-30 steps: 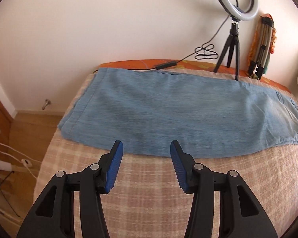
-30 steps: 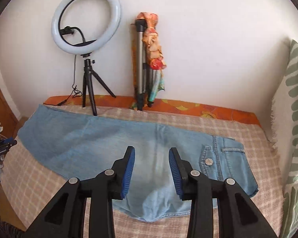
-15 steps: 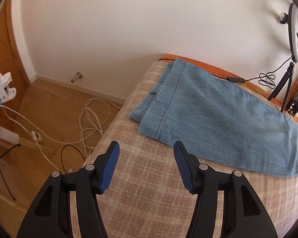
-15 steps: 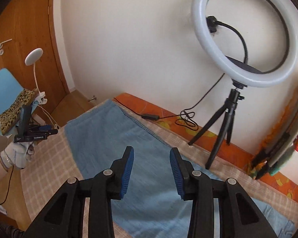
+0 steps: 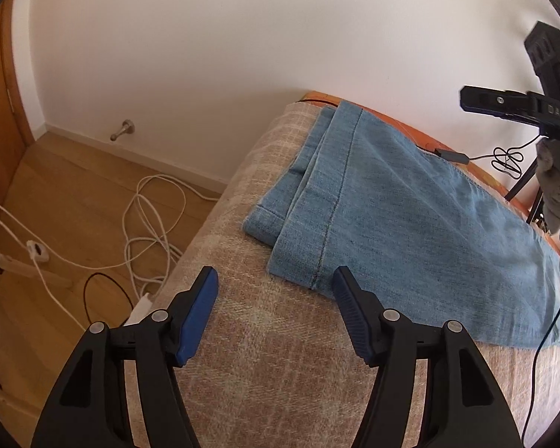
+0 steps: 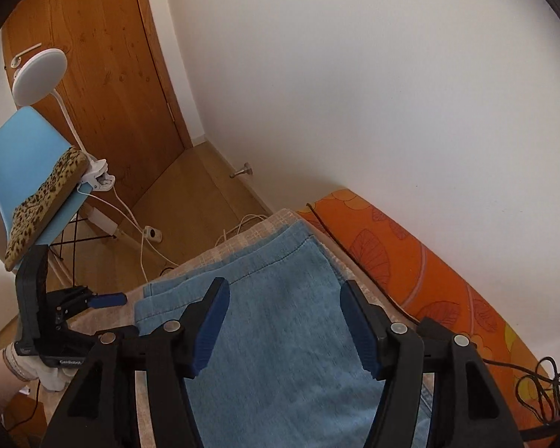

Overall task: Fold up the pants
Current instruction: 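Move both tools to the stacked cuffs and close them on the hems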

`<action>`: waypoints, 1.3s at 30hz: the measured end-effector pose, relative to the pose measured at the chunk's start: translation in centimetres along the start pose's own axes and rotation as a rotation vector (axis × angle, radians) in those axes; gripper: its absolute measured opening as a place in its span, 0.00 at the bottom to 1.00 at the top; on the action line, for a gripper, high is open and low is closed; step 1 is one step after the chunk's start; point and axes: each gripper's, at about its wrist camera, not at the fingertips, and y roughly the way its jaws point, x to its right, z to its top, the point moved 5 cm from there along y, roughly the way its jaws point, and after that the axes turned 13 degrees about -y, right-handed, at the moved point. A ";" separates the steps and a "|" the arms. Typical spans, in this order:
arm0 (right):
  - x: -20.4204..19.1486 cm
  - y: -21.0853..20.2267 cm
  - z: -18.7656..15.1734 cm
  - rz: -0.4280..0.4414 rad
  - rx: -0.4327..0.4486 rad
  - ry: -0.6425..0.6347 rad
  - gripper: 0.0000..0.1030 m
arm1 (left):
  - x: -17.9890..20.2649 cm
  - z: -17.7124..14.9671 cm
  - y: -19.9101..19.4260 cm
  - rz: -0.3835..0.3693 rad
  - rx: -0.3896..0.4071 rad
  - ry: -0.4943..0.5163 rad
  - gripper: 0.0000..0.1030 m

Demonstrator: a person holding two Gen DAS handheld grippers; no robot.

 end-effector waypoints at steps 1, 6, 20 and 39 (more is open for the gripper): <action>0.1 1.8 0.6 0.004 -0.013 -0.002 0.62 | 0.1 -0.1 0.0 0.003 0.006 0.007 0.62; 0.8 8.4 2.5 -0.045 -0.068 -0.038 0.62 | 0.0 -0.1 0.2 0.002 0.012 -0.011 0.61; 1.1 9.8 2.9 -0.050 -0.054 -0.050 0.00 | 1.5 0.0 -0.3 0.014 0.066 0.048 0.06; 0.4 12.2 2.8 -0.140 -0.104 -0.143 0.04 | 1.8 -0.1 -0.4 0.031 0.079 0.078 0.05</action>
